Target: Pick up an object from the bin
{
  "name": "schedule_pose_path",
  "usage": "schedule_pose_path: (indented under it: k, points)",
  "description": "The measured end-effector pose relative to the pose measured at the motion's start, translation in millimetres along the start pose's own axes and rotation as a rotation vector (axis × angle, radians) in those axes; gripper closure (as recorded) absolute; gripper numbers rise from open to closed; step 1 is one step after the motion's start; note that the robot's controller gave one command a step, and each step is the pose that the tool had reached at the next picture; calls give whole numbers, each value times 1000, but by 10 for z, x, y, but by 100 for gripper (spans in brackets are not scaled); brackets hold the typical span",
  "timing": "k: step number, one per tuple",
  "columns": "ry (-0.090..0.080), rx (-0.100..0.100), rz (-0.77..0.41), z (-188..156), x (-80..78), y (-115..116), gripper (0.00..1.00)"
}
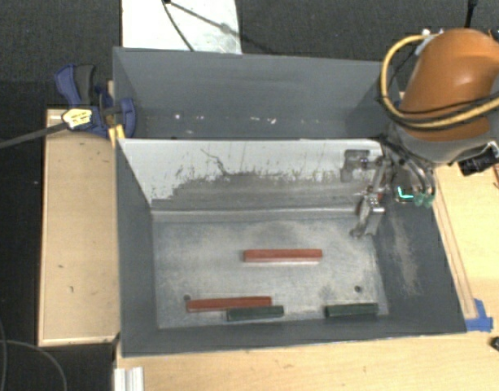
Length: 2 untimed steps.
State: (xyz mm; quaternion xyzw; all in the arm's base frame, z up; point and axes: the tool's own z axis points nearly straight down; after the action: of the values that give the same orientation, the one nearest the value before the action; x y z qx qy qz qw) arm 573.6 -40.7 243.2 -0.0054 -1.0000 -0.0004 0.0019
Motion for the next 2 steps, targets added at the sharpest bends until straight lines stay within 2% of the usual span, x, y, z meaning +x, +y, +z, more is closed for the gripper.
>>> schedule_pose_path:
  k: [1,2]
  points:
    - [2,-1,-90,1267,187,430,0]
    - [-2,1,-168,1753,-4,365,0]
